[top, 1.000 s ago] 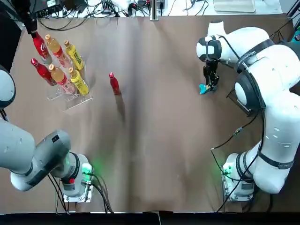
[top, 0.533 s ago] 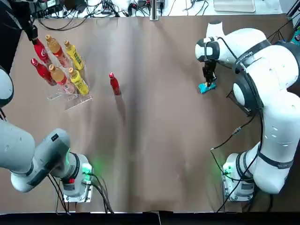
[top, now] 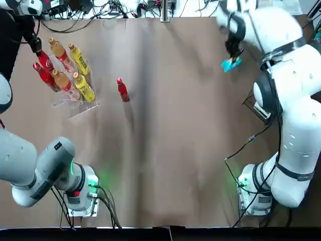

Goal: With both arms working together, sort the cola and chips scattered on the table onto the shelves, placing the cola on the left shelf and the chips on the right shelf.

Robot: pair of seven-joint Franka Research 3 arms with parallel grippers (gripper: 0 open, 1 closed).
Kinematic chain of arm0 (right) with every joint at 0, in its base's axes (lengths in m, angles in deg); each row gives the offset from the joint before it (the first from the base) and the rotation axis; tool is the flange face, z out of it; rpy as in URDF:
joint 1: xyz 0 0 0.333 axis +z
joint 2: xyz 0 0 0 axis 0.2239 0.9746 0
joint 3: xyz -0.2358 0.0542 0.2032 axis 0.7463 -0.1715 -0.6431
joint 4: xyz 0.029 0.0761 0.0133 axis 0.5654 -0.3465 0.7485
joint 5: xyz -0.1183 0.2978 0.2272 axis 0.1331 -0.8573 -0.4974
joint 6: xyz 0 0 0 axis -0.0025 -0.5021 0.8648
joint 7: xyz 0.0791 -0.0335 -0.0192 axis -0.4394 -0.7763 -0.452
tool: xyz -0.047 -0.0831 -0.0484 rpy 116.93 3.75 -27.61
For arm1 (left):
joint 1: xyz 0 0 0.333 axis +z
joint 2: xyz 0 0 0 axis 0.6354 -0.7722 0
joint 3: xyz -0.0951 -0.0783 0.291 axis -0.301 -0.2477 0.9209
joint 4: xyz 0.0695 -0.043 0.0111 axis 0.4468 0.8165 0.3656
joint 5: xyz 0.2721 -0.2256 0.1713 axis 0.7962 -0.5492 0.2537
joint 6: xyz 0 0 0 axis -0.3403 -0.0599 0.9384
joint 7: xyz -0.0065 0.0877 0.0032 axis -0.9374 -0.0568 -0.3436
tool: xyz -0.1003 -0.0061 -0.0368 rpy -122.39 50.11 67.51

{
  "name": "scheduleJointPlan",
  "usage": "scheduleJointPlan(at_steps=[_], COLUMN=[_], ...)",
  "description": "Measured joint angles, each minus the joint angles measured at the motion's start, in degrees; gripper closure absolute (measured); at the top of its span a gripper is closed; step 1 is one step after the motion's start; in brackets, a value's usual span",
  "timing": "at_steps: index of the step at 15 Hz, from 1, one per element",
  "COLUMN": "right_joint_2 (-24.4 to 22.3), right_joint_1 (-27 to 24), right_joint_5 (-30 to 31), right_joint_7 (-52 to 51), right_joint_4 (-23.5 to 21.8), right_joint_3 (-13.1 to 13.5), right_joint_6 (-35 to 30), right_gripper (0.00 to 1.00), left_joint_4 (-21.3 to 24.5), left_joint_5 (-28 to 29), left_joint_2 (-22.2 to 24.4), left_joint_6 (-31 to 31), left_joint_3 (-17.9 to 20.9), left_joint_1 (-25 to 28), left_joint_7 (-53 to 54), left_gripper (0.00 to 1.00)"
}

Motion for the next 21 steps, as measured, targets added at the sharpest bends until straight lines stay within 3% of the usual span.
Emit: scheduleJointPlan(at_steps=[3, 6, 10, 11, 14, 17, 18, 21], right_joint_2=[-2.48, -6.21, -10.32, -10.56, -10.64, -10.79, -10.80, -10.39], right_joint_1=[-0.26, -0.52, -0.79, -0.76, -0.69, -0.94, -1.14, -1.01], right_joint_5=[0.50, 3.54, 11.74, 12.29, 12.79, 13.29, 13.99, 14.23], right_joint_7=[-11.03, -23.53, -33.97, -35.55, -39.78, -41.78, -42.05, -42.05], right_joint_4=[7.78, 9.63, 11.46, 12.72, 15.83, 15.97, 15.05, 11.74], right_joint_3=[8.35, 15.34, 17.83, 18.71, 23.26, 27.53, 27.91, 27.39], right_joint_6=[-12.82, -19.34, -25.82, -27.33, -32.60, -35.20, -35.37, -33.72], right_gripper=[0.84, 0.87, 0.87, 0.87, 0.87, 0.87, 0.87, 0.87], left_joint_4=[0.25, 0.40, -1.75, -2.55, -3.61, -2.95, -0.81, 3.70], left_joint_5=[0.01, 0.01, -0.01, -0.03, -0.57, -7.05, -10.07, -11.87], left_joint_2=[0.12, 0.12, 0.27, 0.36, 0.49, 0.51, 0.35, -1.41], left_joint_6=[-0.44, -1.30, -1.41, -1.05, 5.39, 8.97, 9.04, 7.06], left_joint_3=[-0.03, -0.46, -2.43, -3.55, -10.73, -20.40, -25.40, -28.21], left_joint_1=[0.16, 0.15, 0.12, 0.14, 0.15, -0.29, -1.22, -5.77], left_joint_7=[0.01, -0.07, -1.55, -3.39, -14.46, -28.70, -36.93, -46.55], left_gripper=[0.67, 0.42, 0.05, 0.00, 0.00, 0.00, 0.00, 0.00])
